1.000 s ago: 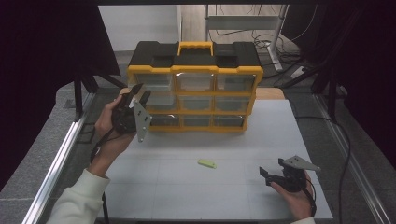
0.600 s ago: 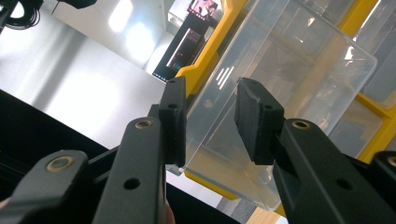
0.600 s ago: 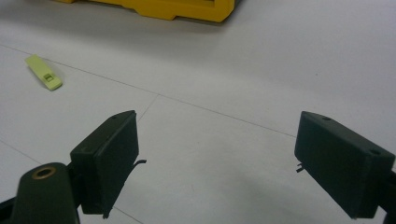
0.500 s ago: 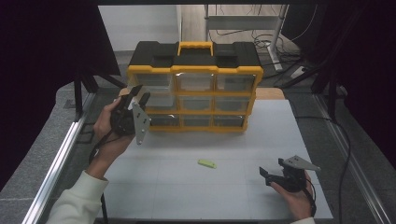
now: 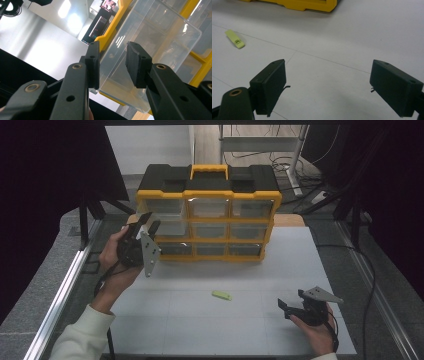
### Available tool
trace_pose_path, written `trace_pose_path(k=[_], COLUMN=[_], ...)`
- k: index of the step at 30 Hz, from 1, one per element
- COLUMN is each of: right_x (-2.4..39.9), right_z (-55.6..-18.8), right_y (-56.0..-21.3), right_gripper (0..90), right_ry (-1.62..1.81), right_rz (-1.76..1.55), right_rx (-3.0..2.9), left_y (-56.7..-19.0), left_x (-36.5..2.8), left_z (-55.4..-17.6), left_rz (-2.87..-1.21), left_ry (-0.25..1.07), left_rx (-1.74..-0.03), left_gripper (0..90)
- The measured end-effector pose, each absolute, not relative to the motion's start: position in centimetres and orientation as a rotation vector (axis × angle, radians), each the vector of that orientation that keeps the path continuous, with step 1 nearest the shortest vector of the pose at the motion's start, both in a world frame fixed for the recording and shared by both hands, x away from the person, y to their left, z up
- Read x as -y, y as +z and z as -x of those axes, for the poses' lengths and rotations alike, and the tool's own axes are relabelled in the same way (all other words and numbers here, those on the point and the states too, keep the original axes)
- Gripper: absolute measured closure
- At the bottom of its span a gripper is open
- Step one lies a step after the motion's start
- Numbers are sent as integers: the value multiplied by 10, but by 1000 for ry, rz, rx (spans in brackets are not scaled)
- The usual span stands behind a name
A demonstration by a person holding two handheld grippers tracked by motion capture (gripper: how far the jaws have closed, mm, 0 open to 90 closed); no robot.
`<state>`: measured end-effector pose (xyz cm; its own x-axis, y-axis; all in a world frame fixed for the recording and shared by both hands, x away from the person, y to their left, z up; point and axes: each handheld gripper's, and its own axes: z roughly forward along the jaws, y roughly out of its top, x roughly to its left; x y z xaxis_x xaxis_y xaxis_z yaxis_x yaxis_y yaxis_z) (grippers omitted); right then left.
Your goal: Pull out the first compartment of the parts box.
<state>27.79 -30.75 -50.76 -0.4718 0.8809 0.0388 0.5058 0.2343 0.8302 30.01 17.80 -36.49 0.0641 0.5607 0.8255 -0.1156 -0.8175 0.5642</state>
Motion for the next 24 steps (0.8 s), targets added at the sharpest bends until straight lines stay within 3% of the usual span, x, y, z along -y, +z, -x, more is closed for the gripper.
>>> trace_pose_path(k=[24], right_x=[308], right_z=[-278], right_y=[-508], right_gripper=[139], right_ry=[1136], right_rz=[-1270], right_rx=[-2071], left_y=[-366], left_x=[-180], left_z=[-292], left_rz=[-1852], left_ry=[1804], left_rx=[-430], left_gripper=[646])
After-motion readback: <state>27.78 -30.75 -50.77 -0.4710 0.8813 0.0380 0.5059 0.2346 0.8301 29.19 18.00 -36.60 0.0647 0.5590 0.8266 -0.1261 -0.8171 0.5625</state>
